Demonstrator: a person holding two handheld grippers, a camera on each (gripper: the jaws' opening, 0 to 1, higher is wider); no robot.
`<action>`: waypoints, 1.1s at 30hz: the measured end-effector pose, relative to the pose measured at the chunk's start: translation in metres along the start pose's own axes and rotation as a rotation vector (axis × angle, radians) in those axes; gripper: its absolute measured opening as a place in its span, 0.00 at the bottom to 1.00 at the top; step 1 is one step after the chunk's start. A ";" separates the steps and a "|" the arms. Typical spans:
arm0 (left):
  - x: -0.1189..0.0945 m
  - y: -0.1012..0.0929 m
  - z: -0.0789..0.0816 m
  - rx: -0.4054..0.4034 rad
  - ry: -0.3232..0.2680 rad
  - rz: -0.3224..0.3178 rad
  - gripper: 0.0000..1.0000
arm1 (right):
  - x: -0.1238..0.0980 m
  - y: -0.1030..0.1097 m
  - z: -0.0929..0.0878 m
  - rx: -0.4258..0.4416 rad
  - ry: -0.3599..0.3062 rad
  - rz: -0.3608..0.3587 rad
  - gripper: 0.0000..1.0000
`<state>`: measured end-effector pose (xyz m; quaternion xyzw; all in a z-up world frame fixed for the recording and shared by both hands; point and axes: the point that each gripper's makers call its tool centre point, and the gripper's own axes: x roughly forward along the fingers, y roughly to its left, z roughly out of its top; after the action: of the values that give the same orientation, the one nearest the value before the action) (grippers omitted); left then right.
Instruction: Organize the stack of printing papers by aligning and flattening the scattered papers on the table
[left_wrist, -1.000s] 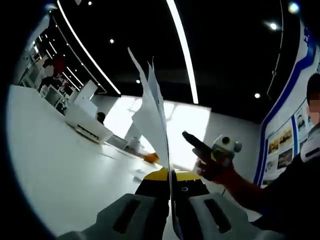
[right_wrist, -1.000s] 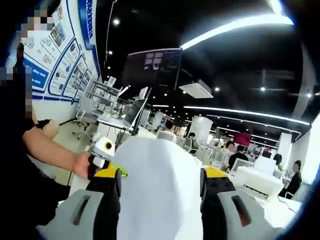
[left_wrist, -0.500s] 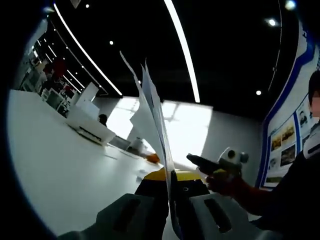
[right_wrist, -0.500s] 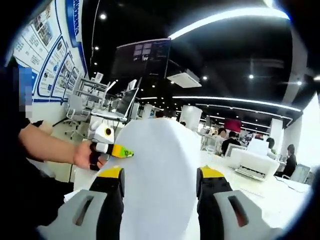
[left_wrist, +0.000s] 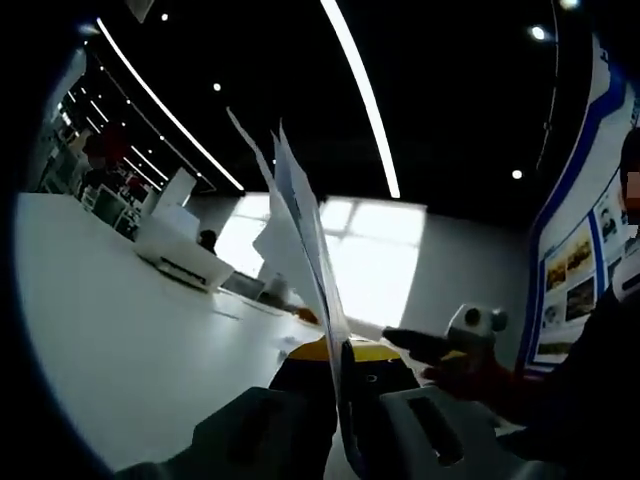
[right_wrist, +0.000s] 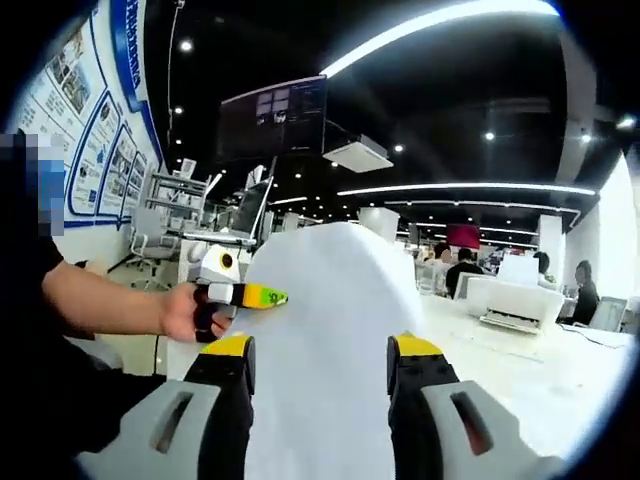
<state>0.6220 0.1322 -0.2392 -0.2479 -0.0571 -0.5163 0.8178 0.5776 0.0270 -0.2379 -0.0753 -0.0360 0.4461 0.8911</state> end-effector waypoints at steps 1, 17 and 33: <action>0.000 0.000 0.000 0.000 0.000 0.000 0.06 | -0.002 -0.001 -0.001 -0.001 0.000 -0.001 0.47; 0.002 0.000 -0.004 0.017 0.022 0.015 0.06 | -0.025 -0.010 -0.019 0.060 0.004 -0.035 0.45; 0.002 0.001 -0.007 0.035 0.042 0.022 0.06 | -0.062 -0.034 -0.023 0.076 0.081 -0.083 0.43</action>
<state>0.6226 0.1271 -0.2450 -0.2231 -0.0462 -0.5112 0.8287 0.5701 -0.0453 -0.2546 -0.0576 0.0138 0.4065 0.9117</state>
